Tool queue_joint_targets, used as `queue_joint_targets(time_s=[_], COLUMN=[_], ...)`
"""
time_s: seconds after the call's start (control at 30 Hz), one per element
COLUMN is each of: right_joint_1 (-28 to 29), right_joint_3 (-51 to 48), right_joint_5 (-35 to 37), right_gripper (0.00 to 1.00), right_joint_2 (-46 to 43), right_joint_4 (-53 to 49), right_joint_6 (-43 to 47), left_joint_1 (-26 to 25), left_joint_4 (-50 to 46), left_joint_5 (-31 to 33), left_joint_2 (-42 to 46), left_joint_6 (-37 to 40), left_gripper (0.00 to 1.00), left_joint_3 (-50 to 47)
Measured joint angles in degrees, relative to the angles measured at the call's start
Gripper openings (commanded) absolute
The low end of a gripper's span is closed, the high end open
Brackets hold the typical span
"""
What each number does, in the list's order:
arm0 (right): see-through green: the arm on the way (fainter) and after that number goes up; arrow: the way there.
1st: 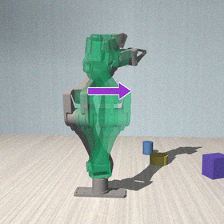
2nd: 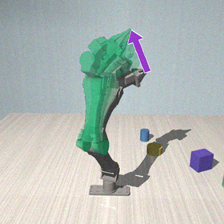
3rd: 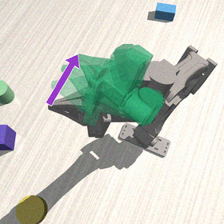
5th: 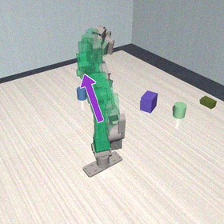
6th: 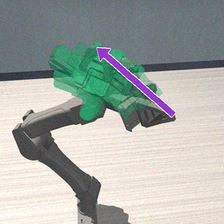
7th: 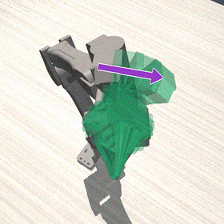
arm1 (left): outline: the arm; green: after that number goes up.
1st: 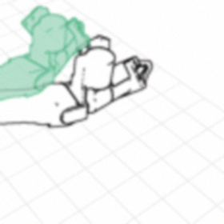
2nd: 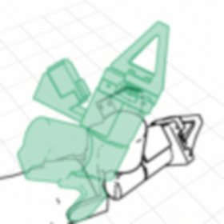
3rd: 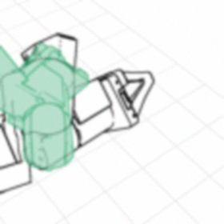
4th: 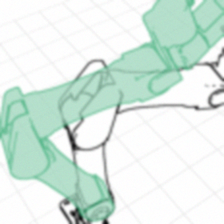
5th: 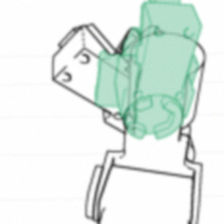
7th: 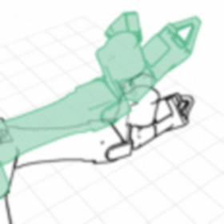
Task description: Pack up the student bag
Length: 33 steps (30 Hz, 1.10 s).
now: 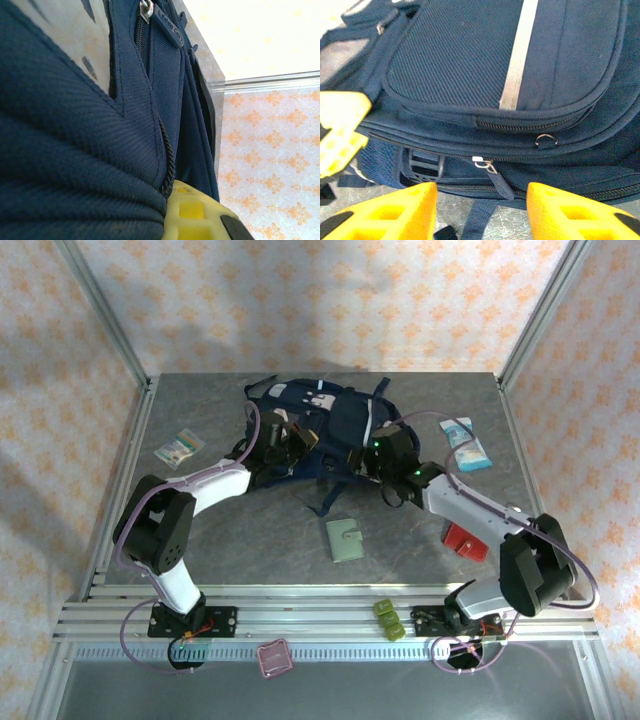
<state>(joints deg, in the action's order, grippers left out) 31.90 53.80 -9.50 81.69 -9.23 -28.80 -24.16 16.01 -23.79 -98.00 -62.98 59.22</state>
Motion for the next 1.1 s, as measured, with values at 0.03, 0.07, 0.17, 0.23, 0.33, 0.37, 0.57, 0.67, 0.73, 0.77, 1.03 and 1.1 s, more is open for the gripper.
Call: queue_joint_targets(time_s=[0.03,0.07,0.17,0.23,0.33,0.37,0.57,0.67,0.73,0.77,1.03,1.1], right_joint_1=[0.0,0.0,0.0,0.0,0.0,0.0,0.1,0.3,0.6,0.7,1.2,1.4], right_joint_3=[-0.6,-1.0,-1.2,-1.2,-0.9,-0.7,1.2,1.8,2.2,2.3,3.6,3.9], right_joint_5=[0.0,0.0,0.0,0.0,0.0,0.0,-1.1,-1.4,-1.4,-1.3,-0.7,-0.3], right_gripper=[0.51,0.51,0.5,0.46,0.4,0.39,0.21,0.15,0.14,0.16,0.06,0.0], right_joint_2=[0.6,1.2,3.4,4.6,6.2,6.8,10.7,11.3,11.5,11.5,13.8,14.9], right_joint_4=[0.7,1.2,2.2,3.3,4.6,4.6,5.4,5.5,5.4,5.4,5.2,5.0], right_joint_6=[0.2,0.4,0.9,1.3,1.9,2.1,2.6,2.6,2.6,2.5,2.6,2.2], left_joint_1=[0.0,0.0,0.0,0.0,0.0,0.0,0.2,0.2,0.2,0.2,0.2,0.2], left_joint_4=[0.0,0.0,0.0,0.0,0.0,0.0,-0.1,-0.2,-0.2,-0.2,-0.2,-0.3], left_joint_5=[0.0,0.0,0.0,0.0,0.0,0.0,0.0,0.0,0.0,0.0,0.0,0.0], left_joint_2=[0.0,0.0,0.0,0.0,0.0,0.0,0.0,0.0,0.0,0.0,0.0,0.0], left_joint_6=[0.0,0.0,0.0,-0.1,-0.2,-0.2,-0.2,-0.2,-0.2,-0.4,-1.0,-1.1], left_gripper=[0.0,0.0,0.0,0.0,0.0,0.0,0.0,0.0,0.0,0.0,0.0,0.0], left_joint_3=[0.0,0.1,0.1,0.1,0.1,0.1,0.1,0.1,0.1,0.1,0.1,0.1])
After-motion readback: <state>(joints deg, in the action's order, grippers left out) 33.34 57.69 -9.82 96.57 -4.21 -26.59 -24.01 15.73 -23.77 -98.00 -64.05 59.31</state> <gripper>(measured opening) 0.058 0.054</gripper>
